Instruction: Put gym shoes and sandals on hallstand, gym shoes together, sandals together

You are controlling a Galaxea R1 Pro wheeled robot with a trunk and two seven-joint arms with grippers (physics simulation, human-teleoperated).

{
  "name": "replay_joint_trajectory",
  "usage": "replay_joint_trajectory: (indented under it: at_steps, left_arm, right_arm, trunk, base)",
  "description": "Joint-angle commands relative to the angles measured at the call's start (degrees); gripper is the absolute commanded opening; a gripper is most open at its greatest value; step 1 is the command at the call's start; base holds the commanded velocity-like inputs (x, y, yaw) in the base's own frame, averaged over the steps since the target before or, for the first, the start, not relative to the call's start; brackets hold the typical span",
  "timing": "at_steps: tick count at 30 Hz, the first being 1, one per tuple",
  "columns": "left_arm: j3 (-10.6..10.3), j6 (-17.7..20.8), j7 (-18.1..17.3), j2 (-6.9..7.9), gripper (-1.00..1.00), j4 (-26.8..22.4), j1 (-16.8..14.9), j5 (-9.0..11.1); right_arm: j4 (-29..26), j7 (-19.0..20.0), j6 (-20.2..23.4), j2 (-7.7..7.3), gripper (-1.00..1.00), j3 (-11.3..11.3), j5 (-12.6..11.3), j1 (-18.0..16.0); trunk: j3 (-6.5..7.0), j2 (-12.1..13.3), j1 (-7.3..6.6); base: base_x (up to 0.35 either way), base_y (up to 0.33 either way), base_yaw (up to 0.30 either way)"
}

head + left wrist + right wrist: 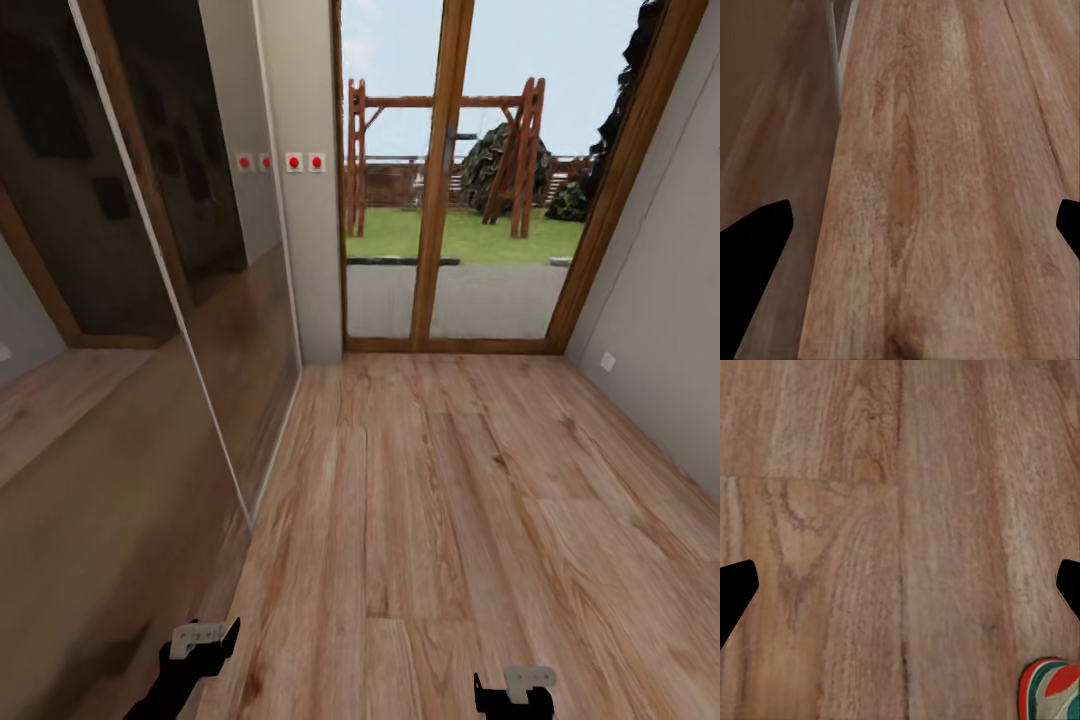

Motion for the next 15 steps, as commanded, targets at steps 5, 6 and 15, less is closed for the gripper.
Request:
replay_joint_trajectory:
  at_steps: [5, 6, 15]
  left_arm:
    - [1.1, 0.0, -0.1, 1.35, 1.00, 0.0, -0.1, 0.4]
    - [1.0, 0.0, -0.1, 1.34, 1.00, 0.0, -0.1, 0.4]
    - [1.0, 0.0, -0.1, 1.32, 1.00, 0.1, -0.1, 0.4]
  right_arm:
    - [0.0, -0.4, -0.1, 0.00, 1.00, 0.0, 0.4, 0.0]
    - [0.0, -0.4, -0.1, 0.00, 1.00, 0.0, 0.4, 0.0]
    - [0.0, -0.4, -0.1, 0.00, 1.00, 0.0, 0.4, 0.0]
  trunk:
    - [-0.04, 0.0, 0.02]
    - [-0.04, 0.0, 0.02]
    - [-0.04, 0.0, 0.02]
  base:
    - [0.337, 0.000, 0.000]
    - [0.337, 0.000, 0.000]
    - [0.326, 0.000, 0.000]
